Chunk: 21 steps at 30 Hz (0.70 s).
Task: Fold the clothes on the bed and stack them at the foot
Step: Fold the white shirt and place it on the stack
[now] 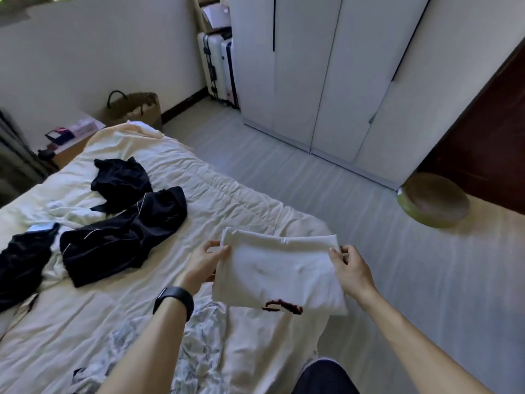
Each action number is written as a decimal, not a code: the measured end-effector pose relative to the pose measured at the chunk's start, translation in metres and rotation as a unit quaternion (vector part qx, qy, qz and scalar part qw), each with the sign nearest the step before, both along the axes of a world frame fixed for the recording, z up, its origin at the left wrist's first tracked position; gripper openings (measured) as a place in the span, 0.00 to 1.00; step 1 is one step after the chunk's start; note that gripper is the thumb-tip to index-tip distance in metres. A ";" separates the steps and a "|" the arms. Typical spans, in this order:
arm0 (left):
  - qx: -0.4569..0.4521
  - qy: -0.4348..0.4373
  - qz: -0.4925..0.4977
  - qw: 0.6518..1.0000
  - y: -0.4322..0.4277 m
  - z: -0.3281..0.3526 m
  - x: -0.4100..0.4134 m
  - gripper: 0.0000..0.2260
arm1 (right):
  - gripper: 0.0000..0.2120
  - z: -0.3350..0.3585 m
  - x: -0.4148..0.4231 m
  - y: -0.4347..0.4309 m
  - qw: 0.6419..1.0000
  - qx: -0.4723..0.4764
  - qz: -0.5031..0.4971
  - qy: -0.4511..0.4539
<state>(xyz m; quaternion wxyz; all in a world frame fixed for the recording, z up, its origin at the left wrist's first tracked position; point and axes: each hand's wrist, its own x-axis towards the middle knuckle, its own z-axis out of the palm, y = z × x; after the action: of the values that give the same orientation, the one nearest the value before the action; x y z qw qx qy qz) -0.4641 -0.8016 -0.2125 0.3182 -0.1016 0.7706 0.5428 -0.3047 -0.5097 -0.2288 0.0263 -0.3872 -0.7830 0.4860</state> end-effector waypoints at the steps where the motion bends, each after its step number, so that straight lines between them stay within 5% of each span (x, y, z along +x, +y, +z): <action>1: -0.005 -0.013 -0.005 1.000 0.004 -0.009 -0.009 0.16 | 0.12 -0.011 -0.008 0.005 1.000 -0.011 0.003 -0.012; 12: -0.125 -0.074 0.000 0.989 0.058 -0.105 -0.129 0.13 | 0.06 -0.146 -0.128 0.047 0.968 -0.214 0.004 -0.133; 21: -0.214 0.024 -0.021 0.976 0.110 -0.188 -0.305 0.11 | 0.11 -0.237 -0.271 0.057 0.959 -0.261 -0.063 -0.087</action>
<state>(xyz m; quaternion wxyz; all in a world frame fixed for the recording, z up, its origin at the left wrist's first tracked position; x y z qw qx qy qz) -0.7687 -0.6919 -0.4008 0.2819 -0.1386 0.8781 0.3610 -0.5759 -0.4525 -0.4663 -0.1133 -0.4703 -0.6018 0.6355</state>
